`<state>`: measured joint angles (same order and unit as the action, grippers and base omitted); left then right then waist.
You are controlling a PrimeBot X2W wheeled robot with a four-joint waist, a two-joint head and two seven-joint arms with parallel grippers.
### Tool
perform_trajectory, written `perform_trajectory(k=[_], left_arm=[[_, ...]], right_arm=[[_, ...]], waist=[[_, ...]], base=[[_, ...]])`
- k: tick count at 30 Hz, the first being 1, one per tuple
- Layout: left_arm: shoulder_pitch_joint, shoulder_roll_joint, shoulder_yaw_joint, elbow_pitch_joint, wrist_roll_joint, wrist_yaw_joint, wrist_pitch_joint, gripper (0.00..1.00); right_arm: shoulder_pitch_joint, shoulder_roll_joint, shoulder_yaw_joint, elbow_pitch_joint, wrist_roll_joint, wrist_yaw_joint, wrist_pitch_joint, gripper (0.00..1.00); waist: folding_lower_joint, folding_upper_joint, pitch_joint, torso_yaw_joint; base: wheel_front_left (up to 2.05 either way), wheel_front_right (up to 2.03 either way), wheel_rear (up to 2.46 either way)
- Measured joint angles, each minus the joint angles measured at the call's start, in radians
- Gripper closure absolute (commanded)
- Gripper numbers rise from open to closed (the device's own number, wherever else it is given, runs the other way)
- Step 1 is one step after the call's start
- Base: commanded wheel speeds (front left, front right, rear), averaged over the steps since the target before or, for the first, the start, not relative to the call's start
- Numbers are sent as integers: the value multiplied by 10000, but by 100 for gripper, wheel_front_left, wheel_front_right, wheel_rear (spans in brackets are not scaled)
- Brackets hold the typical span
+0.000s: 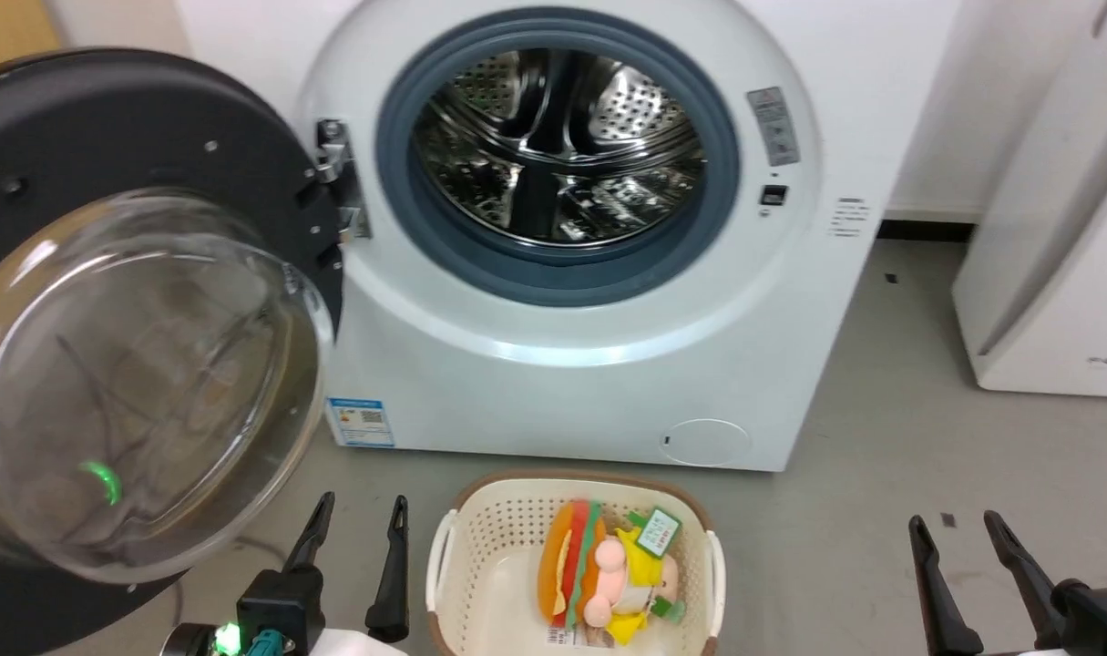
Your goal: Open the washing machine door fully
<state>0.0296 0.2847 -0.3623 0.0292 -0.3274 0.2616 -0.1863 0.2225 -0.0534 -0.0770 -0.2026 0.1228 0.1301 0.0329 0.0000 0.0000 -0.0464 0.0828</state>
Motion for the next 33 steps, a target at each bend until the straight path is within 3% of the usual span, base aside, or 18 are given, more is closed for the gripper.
perform_trajectory(k=[7,18,19,33], left_arm=[[-2,-88,21,290,-21,35,-92,0],[97,-81,88,385,-186,111,-138,0],[97,-86,96,385,-186,109,-127,100],[95,-242,345,366,38,-98,27,100]], right_arm=[[18,-2,81,-40,13,0,-6,0],[22,-2,203,-25,102,0,-52,0],[6,-2,203,-23,102,0,-50,100],[-57,-4,230,117,79,0,-40,100]], waist=[[0,0,-26,-359],[0,0,-10,-193],[0,0,-10,-194],[0,0,34,-253]], base=[[0,0,0],[0,0,0],[0,0,0],[0,0,0]])
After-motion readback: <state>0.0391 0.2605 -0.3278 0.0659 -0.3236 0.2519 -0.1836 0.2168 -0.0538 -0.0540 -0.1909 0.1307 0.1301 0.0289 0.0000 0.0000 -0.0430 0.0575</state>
